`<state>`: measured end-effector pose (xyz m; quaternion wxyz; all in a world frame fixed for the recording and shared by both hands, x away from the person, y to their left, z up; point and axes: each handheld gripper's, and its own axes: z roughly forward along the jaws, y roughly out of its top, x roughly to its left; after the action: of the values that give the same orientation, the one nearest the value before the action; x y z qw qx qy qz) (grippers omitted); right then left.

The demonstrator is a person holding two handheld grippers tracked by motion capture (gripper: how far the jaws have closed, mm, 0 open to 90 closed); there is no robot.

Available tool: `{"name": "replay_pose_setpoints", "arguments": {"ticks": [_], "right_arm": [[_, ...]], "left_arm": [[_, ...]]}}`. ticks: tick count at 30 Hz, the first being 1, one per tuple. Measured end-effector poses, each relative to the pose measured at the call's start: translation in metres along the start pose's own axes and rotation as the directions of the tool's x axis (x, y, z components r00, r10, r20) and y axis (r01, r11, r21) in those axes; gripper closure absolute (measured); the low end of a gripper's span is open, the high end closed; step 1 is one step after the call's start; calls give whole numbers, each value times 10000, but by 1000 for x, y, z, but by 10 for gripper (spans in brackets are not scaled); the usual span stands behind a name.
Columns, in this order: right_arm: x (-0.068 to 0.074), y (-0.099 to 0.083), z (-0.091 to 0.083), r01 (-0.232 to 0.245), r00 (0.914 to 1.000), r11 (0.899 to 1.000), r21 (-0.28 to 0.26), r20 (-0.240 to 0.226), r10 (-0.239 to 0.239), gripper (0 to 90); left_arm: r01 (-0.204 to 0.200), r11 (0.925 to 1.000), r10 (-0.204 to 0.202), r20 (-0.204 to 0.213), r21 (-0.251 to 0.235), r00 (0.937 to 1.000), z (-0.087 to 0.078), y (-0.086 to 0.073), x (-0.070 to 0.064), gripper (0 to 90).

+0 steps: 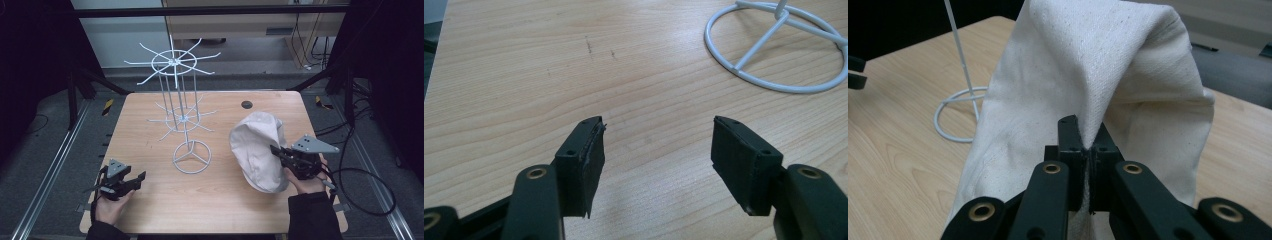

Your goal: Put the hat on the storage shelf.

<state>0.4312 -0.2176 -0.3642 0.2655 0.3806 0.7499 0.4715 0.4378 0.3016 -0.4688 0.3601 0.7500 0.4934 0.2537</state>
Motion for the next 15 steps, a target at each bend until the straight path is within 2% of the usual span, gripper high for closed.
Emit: {"name": "replay_pose_setpoints", "arguments": {"ticks": [10,15], "right_arm": [[2,13,-16,184,9998,9959,-891,84,-177,879],[4,25,-26,239,9996,9889,-1467,159,-218,880]], "left_arm": [[25,10000,-25,-12,-29,10000,1,0,-1,379],[40,10000,-40,-16,-41,10000,2,1,-1,379]]}}
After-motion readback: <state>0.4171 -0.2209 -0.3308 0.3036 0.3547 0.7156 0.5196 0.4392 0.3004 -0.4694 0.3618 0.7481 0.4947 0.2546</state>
